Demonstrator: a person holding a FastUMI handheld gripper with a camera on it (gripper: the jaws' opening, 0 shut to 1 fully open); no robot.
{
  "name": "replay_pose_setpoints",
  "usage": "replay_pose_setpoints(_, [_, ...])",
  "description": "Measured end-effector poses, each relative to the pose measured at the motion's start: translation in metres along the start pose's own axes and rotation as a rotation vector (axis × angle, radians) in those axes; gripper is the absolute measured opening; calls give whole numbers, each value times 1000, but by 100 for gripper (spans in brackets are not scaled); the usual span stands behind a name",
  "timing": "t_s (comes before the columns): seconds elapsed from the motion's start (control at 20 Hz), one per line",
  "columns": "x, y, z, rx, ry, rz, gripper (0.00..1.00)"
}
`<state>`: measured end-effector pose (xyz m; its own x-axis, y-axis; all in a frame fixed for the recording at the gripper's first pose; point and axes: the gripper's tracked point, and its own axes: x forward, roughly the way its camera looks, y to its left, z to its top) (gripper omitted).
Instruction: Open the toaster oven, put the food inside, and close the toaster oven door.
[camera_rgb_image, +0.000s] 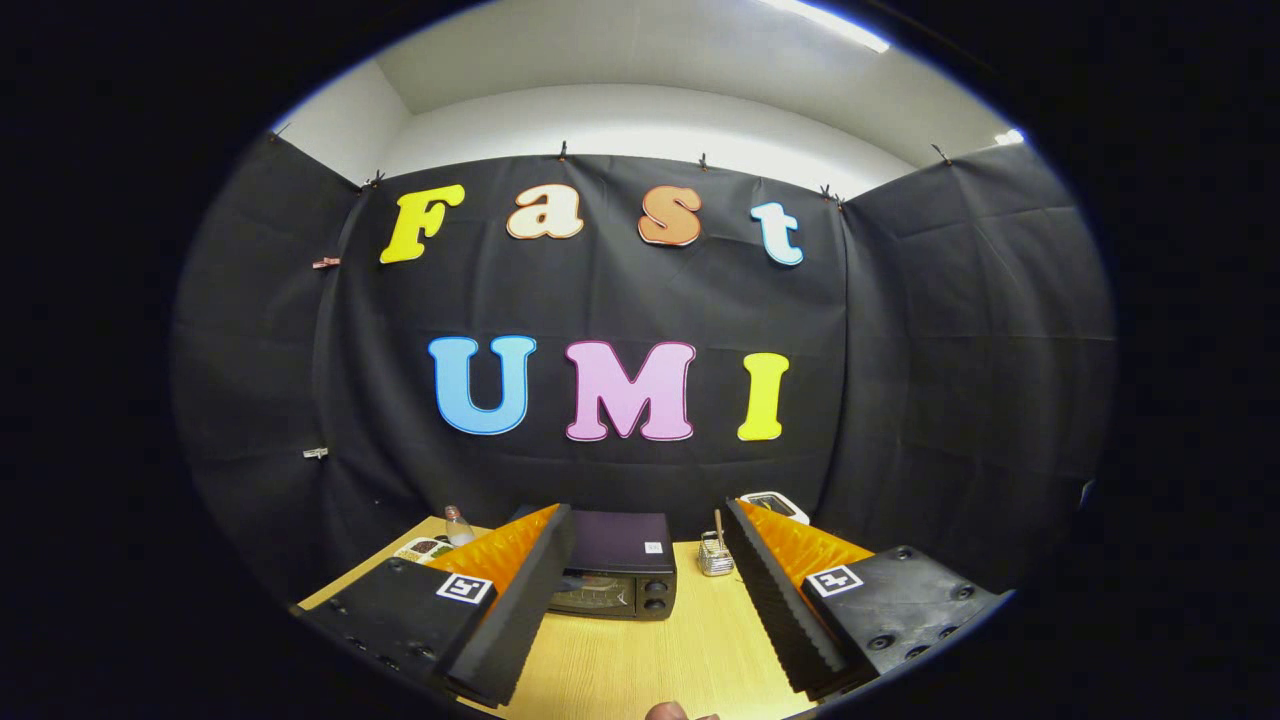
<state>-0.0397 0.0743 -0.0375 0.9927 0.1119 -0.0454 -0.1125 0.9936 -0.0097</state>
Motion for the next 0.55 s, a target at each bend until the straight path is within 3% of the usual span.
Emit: replay_pose_setpoints(0.55, [11,1,3,4,1,8,98])
